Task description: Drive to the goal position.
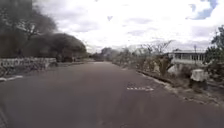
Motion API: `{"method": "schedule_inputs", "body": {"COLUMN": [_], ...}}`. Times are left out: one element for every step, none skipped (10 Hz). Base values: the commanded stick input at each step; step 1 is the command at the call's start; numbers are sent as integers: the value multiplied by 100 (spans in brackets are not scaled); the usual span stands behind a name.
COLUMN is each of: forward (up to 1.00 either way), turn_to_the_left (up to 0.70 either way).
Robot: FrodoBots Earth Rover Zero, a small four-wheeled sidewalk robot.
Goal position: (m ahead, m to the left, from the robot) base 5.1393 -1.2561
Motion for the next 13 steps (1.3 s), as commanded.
{"method": "schedule_inputs", "body": {"forward": [70, 70, 70, 70, 70, 70, 70, 70, 70, 70, 70, 70, 70], "turn_to_the_left": [0, 0, 0, 0, 0, 0, 0, 0, 0, 20, 9, 0, 0]}}
